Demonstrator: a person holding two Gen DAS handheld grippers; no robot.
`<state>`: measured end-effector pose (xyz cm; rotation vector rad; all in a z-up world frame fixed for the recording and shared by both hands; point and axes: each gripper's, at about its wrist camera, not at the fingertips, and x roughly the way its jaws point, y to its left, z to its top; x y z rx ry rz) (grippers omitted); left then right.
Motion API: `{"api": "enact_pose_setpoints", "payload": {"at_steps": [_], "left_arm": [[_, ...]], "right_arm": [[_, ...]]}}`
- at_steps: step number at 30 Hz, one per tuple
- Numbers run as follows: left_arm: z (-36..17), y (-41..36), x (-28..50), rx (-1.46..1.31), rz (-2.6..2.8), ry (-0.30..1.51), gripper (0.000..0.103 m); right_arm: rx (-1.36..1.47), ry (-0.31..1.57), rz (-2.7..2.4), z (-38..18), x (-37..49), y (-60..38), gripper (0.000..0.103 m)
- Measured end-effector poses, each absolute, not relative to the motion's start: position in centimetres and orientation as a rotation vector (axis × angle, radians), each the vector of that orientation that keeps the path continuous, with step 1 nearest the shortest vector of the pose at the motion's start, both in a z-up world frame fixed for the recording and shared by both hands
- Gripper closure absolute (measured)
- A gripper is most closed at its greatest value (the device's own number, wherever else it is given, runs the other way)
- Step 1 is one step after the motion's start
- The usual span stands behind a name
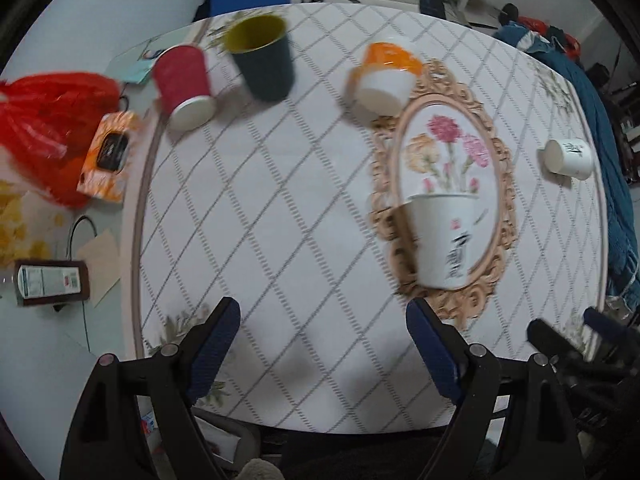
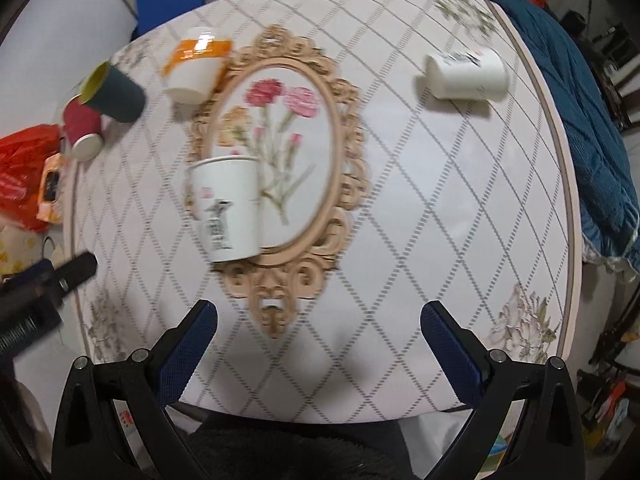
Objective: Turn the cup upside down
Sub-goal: 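Roll the right tool to turn the held cup rim-down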
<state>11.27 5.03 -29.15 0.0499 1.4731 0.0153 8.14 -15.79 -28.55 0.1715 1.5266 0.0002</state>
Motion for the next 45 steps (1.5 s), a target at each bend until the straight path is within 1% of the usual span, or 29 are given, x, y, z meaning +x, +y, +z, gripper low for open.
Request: {"api": "enact_pose_setpoints", "payload": {"at_steps": [3, 7, 8, 9, 10, 13, 16, 18, 19, 22, 25, 28, 31, 37, 45], "left_arm": [[-30.4, 7.2, 10.9, 0.033, 0.060, 1.475, 0.018], [-32.5, 10.0, 10.2, -0.007, 0.131, 1.497, 0.018], [-33.0, 10.4, 10.0, -0.017, 0.145, 1.505, 0.017], [-33.7, 10.9, 9.9, -0.030, 0.158, 1.516, 0.012], [-34.4, 11.4, 9.8, -0.043, 0.174, 1.525, 0.010], [-35.8, 12.2, 9.3, -0.077, 0.215, 1.526, 0.010], [-37.0, 12.4, 9.1, -0.106, 0.237, 1.530, 0.010], [-37.7, 12.5, 9.0, -0.136, 0.245, 1.537, 0.010], [-38.0, 12.6, 9.0, -0.148, 0.249, 1.538, 0.010], [-38.8, 12.7, 9.1, -0.184, 0.259, 1.543, 0.010], [-39.5, 12.6, 9.2, -0.198, 0.265, 1.548, 0.010], [-40.1, 12.7, 9.4, -0.206, 0.260, 1.555, 0.010], [-40.5, 12.7, 9.4, -0.203, 0.258, 1.559, 0.010], [-41.3, 13.6, 9.4, -0.200, 0.254, 1.569, 0.010], [-41.5, 13.6, 10.3, -0.182, 0.250, 1.574, 0.010]], "right_arm": [[0.117, 1.521, 0.037, -28.6, 8.5, -13.3, 0.000], [-0.113, 1.509, 0.134, -28.9, 9.4, -9.7, 0.000], [-0.229, 1.490, 0.173, -28.8, 9.8, -8.5, 0.000], [-0.348, 1.461, 0.218, -28.7, 10.0, -7.4, 0.000], [-0.506, 1.417, 0.284, -28.6, 10.2, -6.0, 0.000], [-0.984, 1.271, 0.464, -29.1, 9.5, -2.5, 0.000], [-1.468, 1.057, 0.661, -30.4, 7.4, -0.6, 0.000], [-1.827, 0.859, 0.849, -32.2, 5.2, -0.6, 0.000], [-1.924, 0.794, 0.900, -32.7, 4.6, -0.9, 0.000], [-2.309, 0.442, 1.102, -35.2, 2.6, -3.0, 0.000], [-2.547, 0.154, 1.234, -37.1, 2.2, -5.2, 0.000], [-2.683, -0.063, 1.332, -38.7, 2.9, -6.5, 0.000], [-2.737, -0.160, 1.386, -39.7, 3.8, -6.9, 0.000], [-2.782, -0.249, 1.436, -41.5, 5.7, -6.6, 0.000], [-2.787, -0.263, 1.491, -42.7, 6.6, -6.0, 0.002]]}}
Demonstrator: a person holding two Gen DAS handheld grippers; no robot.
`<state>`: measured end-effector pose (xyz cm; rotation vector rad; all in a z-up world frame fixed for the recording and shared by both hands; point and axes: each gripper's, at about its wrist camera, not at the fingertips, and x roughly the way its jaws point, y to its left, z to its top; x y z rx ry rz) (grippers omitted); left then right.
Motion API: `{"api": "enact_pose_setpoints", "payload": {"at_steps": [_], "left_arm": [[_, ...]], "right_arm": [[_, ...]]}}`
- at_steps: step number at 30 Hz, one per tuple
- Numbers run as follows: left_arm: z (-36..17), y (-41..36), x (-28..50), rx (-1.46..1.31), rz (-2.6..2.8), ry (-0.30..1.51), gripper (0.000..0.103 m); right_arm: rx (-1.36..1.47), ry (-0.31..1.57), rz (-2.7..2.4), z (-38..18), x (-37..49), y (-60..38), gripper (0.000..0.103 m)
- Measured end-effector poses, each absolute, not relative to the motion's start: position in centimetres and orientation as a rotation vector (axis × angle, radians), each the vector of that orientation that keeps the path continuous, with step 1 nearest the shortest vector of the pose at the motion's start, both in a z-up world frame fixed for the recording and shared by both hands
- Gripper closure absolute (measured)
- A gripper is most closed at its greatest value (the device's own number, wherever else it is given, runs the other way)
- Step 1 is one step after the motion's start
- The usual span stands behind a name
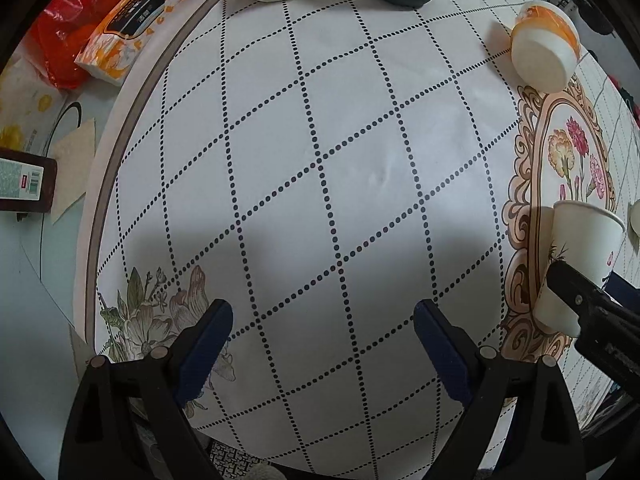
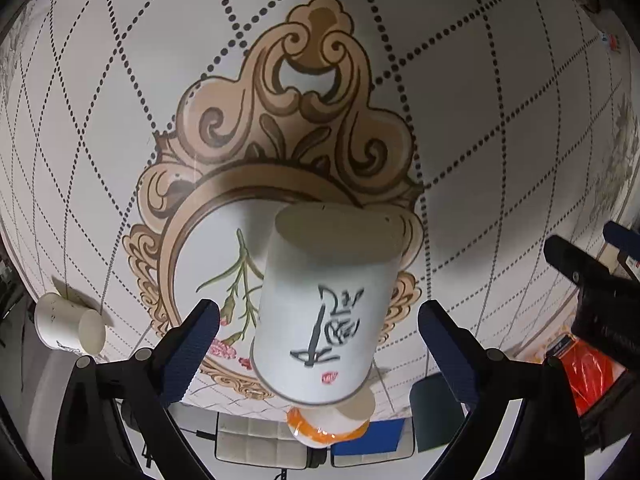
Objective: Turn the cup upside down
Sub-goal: 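Roll the right tool to turn the held cup rim-down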
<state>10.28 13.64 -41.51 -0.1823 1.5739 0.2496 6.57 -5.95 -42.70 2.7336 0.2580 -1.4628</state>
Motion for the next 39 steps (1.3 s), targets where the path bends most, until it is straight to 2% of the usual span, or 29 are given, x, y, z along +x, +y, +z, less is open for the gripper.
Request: {"api": "enact_pose_setpoints", "payload": {"at_steps": [3, 7, 18, 24, 30, 39], "left_arm": [[-41.7, 13.4, 10.3, -0.179, 0.252, 1.576, 0.010], [-42.0, 13.3, 10.4, -0.181, 0.257, 1.586, 0.010], [-42.2, 13.5, 10.1, -0.192, 0.264, 1.580, 0.010], [-41.5, 12.6, 10.6, -0.184, 0.265, 1.572, 0.010], [-41.0, 12.4, 10.6, -0.182, 0.262, 1.562, 0.010], [-39.7, 10.3, 12.3, -0.140, 0.230, 1.545, 0.010]], "right_arm": [[2.747, 0.191, -1.444, -43.4, 7.2, -5.8, 0.010], [2.768, 0.200, -1.415, -44.4, 8.6, -5.4, 0.035], [2.842, 0.126, -1.509, -43.9, 8.8, -3.3, 0.038], [2.949, -0.026, -1.562, -43.1, 9.4, -0.4, 0.039], [3.051, -0.499, -1.659, -41.8, 11.4, 3.0, 0.039], [2.999, -1.526, -1.724, -41.0, 16.5, 4.9, 0.039]]}}
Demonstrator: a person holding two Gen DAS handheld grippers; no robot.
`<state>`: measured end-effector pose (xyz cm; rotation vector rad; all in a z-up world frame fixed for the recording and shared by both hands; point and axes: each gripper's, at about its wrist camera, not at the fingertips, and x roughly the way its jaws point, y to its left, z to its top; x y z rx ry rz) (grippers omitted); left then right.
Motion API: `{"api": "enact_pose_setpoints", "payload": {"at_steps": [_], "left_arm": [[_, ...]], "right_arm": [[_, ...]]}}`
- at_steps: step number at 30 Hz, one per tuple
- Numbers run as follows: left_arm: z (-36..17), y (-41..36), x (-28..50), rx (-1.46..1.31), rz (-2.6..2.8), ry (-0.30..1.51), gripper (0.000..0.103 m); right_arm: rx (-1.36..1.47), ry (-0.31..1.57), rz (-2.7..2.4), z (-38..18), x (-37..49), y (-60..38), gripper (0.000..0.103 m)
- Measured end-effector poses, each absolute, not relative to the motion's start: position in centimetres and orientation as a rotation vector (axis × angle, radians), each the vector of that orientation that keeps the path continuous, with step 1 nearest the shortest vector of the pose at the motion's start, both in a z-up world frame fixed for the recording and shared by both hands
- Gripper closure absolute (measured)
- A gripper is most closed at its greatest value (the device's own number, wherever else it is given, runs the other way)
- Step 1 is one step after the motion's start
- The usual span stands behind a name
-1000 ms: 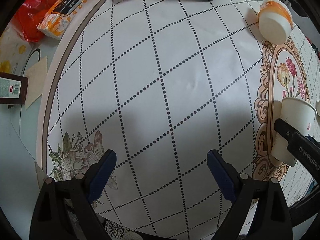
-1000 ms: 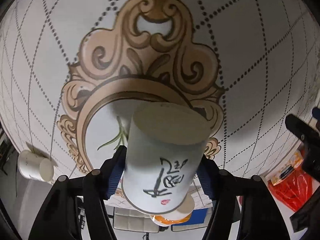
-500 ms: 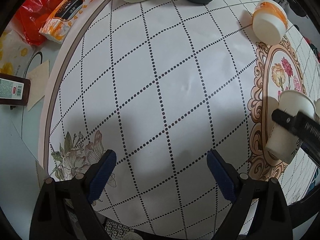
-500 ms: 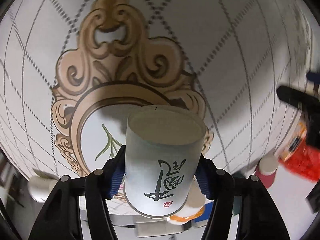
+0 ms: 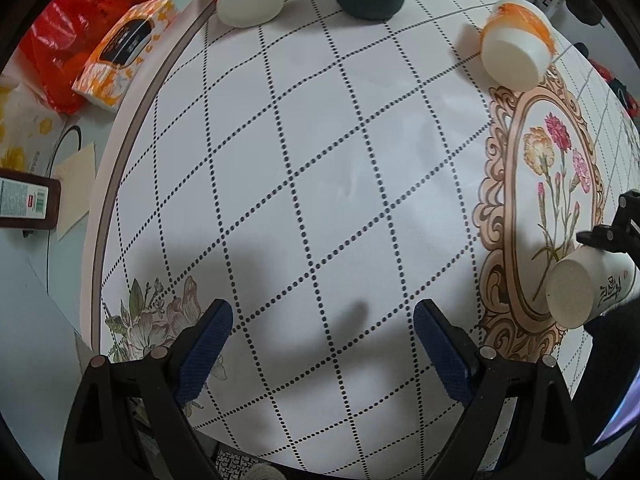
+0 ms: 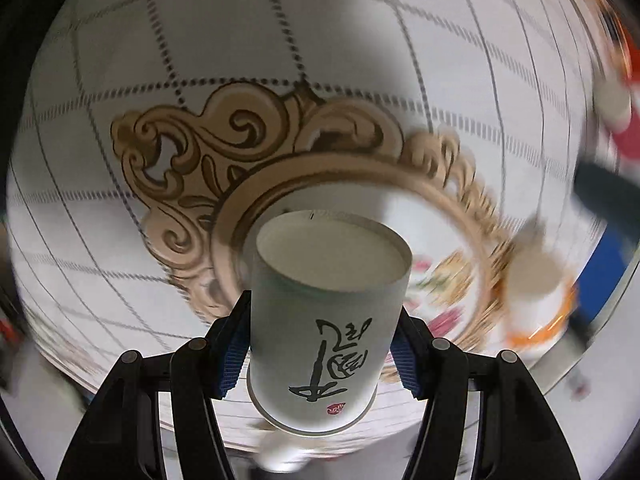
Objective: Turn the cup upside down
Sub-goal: 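Roll the right tool to turn the held cup rim-down, then lower the inverted cup onto the floral oval print and open the right tool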
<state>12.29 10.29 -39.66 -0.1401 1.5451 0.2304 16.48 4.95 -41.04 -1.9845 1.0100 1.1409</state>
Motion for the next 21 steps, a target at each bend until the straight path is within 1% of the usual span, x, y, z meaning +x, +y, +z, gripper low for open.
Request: {"api": "enact_pose_setpoints", "payload": {"at_steps": [5, 7, 12, 17, 21], "left_arm": [[-38.8, 9.1, 12.6, -0.118, 0.203, 1.536, 0.010], [-38.4, 8.5, 13.1, -0.108, 0.192, 1.533, 0.010], [-38.1, 7.5, 13.1, -0.092, 0.174, 1.533, 0.010], [-37.9, 5.8, 12.9, -0.082, 0.162, 1.534, 0.010], [-37.9, 5.0, 12.8, -0.072, 0.154, 1.531, 0.010]], "right_arm": [[-1.691, 1.343, 1.010, -40.8, 20.3, 4.6, 0.039], [-1.540, 1.483, 0.957, -40.7, 22.3, 4.0, 0.039], [-1.148, 1.763, 0.853, -40.5, 26.2, 1.8, 0.039], [-0.826, 1.909, 0.746, -40.4, 30.4, -0.6, 0.038], [-0.648, 1.955, 0.650, -40.8, 32.3, -3.0, 0.038]]}}
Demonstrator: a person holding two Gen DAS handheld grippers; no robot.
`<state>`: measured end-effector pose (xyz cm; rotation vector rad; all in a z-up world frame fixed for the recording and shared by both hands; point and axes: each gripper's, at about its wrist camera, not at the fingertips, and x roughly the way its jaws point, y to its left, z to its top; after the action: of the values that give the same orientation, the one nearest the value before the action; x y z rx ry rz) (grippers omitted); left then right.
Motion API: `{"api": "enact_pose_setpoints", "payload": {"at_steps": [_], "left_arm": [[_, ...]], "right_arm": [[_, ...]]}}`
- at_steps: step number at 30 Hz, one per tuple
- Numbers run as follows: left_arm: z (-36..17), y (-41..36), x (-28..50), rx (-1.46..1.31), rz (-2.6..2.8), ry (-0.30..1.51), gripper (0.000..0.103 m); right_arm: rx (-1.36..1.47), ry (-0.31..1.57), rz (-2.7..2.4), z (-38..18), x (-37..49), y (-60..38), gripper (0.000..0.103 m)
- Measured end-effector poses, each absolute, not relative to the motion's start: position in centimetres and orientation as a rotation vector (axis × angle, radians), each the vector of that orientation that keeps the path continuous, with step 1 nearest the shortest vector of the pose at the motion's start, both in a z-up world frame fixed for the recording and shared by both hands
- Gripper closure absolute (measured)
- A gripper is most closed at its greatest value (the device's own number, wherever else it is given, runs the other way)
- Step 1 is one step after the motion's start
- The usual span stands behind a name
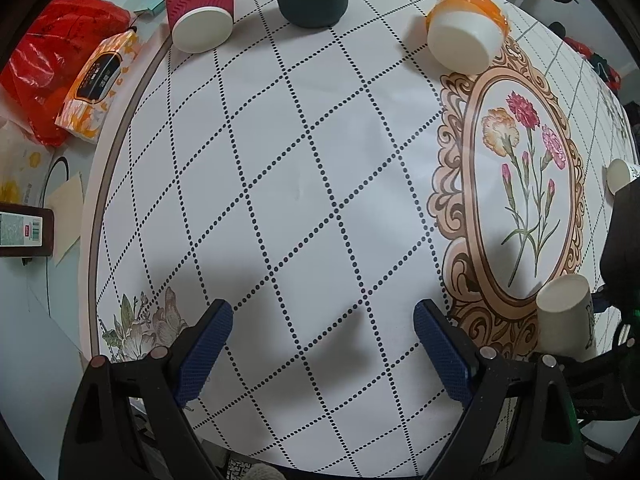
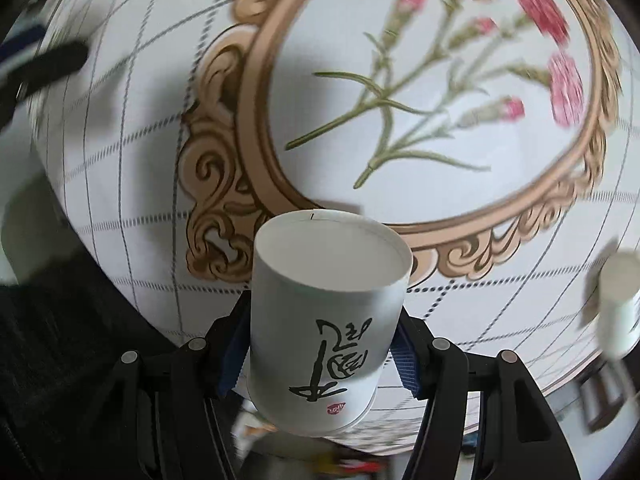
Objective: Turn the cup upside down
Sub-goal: 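Lower the inverted cup onto the floral oval print and open the right tool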
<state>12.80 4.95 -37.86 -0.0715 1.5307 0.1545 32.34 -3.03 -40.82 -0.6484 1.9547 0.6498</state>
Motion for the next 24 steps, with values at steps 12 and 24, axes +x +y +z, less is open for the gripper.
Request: {"api": "enact_pose_setpoints", "payload": {"at_steps": [12, 24], "left_arm": [[-38.5, 4.3, 12.0, -0.065, 0.140, 1.543, 0.010], [-39.3, 4.3, 12.1, -0.060, 0.128, 1.551, 0.010]], "right_arm": [[-0.486, 1.985, 0.526, -41.7, 32.6, -5.0, 0.023], [-0.399, 2.006, 0.450, -42.3, 37.2, -6.7, 0.043]]}}
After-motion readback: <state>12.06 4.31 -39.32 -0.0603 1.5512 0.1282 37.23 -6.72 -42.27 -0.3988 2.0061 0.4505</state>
